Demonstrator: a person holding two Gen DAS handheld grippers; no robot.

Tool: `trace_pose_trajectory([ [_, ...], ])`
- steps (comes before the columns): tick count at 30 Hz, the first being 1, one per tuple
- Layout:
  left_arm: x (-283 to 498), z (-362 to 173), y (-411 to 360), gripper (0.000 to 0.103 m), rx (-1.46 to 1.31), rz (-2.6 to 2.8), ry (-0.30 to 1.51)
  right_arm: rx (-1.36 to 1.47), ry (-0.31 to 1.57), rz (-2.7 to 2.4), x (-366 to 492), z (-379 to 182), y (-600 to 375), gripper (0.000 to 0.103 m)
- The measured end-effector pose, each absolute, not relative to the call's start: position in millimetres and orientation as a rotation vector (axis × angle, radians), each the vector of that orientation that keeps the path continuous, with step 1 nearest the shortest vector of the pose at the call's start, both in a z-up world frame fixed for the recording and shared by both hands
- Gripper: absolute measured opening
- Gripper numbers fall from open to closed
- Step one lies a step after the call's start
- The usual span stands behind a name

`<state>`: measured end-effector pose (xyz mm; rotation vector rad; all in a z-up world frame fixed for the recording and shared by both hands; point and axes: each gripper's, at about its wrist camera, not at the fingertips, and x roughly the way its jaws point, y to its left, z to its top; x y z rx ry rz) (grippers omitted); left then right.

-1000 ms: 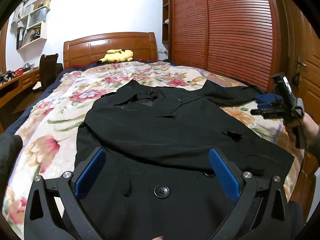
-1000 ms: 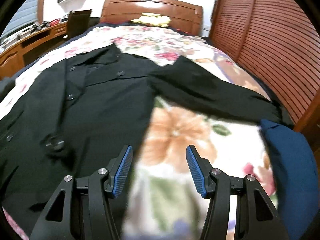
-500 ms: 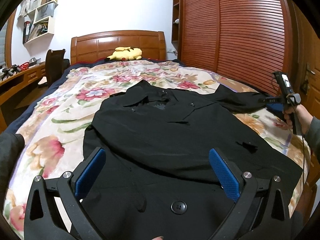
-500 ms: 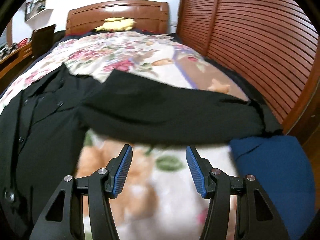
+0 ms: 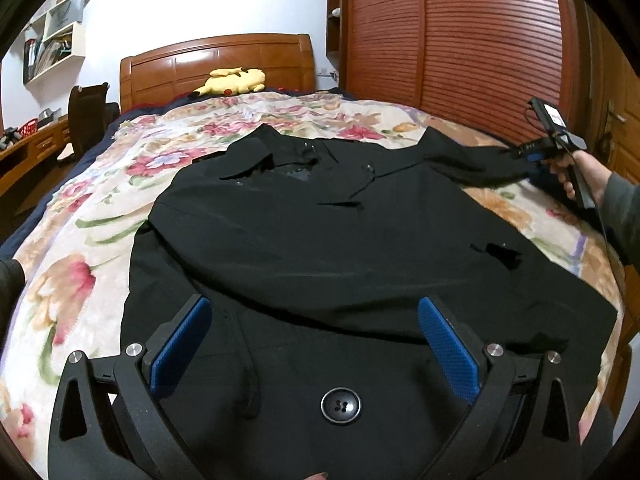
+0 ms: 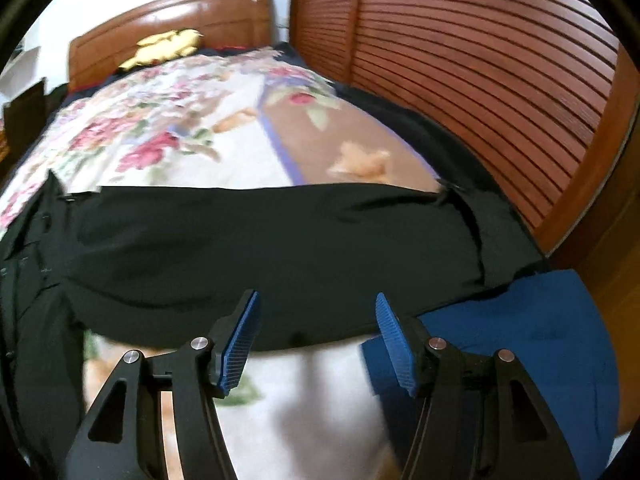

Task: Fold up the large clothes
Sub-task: 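Move the right tool to the other sleeve and close on it, then lay the sleeve across the coat body with the right tool and release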

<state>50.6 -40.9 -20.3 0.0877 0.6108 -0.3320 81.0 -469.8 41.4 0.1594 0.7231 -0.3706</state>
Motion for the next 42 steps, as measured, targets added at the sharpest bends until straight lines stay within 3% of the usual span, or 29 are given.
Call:
trace_pose_trajectory([
  [19, 54.4, -28.6, -45.8, 0.103, 0.11, -0.327, 0.649, 0.164, 0.882, -0.393, 149.3, -9.3, -476.1, 0.061],
  [23, 55.7, -29.6, -45.0, 0.103, 0.107, -0.326, 0.651, 0.126, 0.894, -0.382, 154.4, -14.5, -472.0, 0.044],
  [25, 56.7, -30.2, -44.7, 0.103, 0.106, -0.325, 0.653, 0.106, 0.887, -0.376, 152.5, -11.6, -472.4, 0.016],
  [26, 56.7, -30.4, -44.6, 0.103, 0.105, -0.325, 0.653, 0.097, 0.886, -0.36, 153.2, -11.8, -470.8, 0.008],
  [42, 54.4, -28.8, -42.1, 0.103, 0.09, -0.32, 0.642, -0.041, 0.651, -0.24, 126.3, 56.8, -406.6, 0.004],
])
